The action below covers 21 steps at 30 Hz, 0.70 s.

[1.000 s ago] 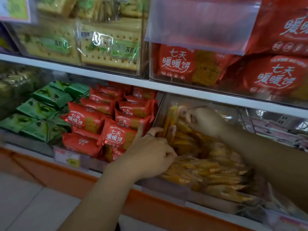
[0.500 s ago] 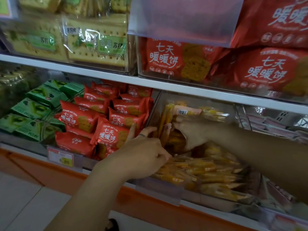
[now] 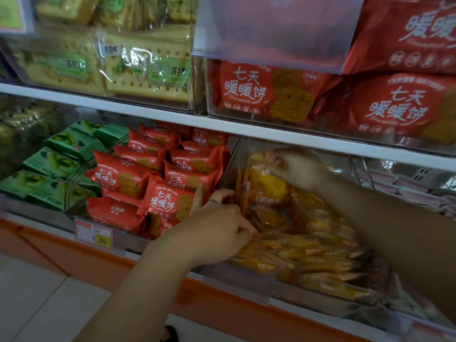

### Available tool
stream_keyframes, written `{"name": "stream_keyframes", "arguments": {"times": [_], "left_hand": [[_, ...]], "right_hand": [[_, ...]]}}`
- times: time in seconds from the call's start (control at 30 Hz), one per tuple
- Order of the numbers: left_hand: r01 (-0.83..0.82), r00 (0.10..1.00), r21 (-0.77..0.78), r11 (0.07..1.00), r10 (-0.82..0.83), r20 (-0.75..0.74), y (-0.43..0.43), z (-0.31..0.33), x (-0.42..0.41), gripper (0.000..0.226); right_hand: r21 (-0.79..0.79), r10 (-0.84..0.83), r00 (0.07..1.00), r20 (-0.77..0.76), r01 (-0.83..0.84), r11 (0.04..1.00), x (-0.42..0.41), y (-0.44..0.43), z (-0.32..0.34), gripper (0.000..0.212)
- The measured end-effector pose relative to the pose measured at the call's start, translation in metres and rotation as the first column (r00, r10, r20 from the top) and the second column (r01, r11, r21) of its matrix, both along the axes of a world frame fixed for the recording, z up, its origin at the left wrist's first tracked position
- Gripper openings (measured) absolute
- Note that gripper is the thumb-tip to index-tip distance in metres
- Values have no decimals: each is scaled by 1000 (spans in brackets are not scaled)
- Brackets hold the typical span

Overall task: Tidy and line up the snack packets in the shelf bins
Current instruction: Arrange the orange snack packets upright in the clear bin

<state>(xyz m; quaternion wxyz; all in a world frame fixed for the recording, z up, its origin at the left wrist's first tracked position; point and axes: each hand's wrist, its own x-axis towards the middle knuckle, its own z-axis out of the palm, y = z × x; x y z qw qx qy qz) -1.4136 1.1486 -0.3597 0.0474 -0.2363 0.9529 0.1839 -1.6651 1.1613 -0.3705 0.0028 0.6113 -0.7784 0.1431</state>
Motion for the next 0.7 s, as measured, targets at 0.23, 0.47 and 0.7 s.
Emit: {"name": "stream_keyframes", "arguments": {"times": [0.23,0.47,0.7], "left_hand": [[-10,1000,-3,1000,10,-7,3,2,-1,33],[-3,1000,0,1000,3,-7,3,3,0,34],[1,1000,-23,1000,-1,-3,5,4,0,35]], "right_hand": [[14,-94,996,-13,94,995,4,-6,3,24],[80,112,993,-23,-110,991,24,18,14,15],[335,264,961,80,-276,901,22,19,8,47]]}}
